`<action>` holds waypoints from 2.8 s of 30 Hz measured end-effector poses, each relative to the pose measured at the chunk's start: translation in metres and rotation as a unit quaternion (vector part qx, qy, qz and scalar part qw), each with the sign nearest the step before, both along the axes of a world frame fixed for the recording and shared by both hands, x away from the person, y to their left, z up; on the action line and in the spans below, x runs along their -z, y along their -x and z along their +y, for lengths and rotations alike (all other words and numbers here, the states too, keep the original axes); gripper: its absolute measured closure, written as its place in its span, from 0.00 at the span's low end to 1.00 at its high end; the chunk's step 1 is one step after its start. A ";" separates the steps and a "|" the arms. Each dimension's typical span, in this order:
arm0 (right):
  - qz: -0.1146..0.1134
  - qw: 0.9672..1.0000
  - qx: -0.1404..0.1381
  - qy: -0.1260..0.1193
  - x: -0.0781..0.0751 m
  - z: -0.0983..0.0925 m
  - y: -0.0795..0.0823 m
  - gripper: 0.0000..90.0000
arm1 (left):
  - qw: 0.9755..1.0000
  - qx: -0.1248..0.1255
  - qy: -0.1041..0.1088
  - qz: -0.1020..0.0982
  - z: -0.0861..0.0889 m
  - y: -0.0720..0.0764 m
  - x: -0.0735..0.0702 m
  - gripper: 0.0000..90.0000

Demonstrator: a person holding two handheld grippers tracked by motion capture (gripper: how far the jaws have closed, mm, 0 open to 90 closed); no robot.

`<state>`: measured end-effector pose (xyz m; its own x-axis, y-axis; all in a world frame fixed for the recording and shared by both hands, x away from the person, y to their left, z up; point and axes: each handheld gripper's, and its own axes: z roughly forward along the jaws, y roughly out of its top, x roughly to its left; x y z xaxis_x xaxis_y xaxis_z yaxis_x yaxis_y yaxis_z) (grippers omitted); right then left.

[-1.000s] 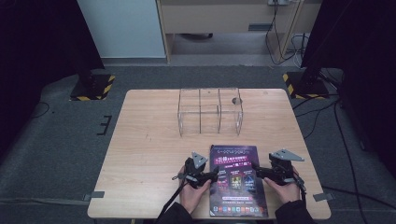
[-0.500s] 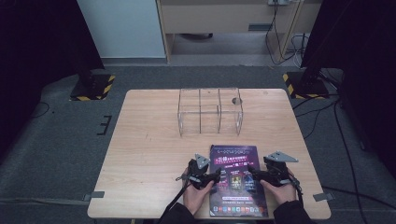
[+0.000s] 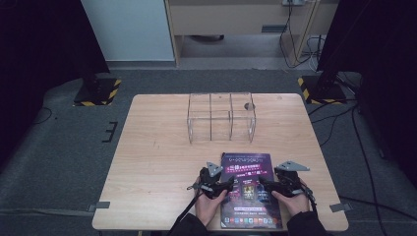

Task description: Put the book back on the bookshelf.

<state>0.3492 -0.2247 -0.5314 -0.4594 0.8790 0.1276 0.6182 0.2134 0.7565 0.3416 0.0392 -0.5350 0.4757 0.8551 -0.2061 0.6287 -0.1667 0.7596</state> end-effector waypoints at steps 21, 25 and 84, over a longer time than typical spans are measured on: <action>0.001 1.000 -0.003 0.000 0.005 0.002 0.001 0.28 | 1.000 -0.018 0.002 0.001 -0.009 -0.003 0.000 0.36; 0.000 1.000 -0.001 0.000 0.005 0.002 0.002 0.29 | 1.000 -0.024 -0.004 0.001 -0.010 -0.005 0.000 0.33; 0.000 1.000 0.004 -0.008 0.005 0.001 0.002 0.29 | 0.990 0.067 0.122 -0.032 -0.013 0.007 -0.005 0.41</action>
<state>0.3473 -0.2239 -0.5368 -0.4531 0.8800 0.1423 0.6200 0.1964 0.7596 0.3348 0.0266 -0.5300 0.6001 0.7115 -0.3655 0.5632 -0.0513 0.8247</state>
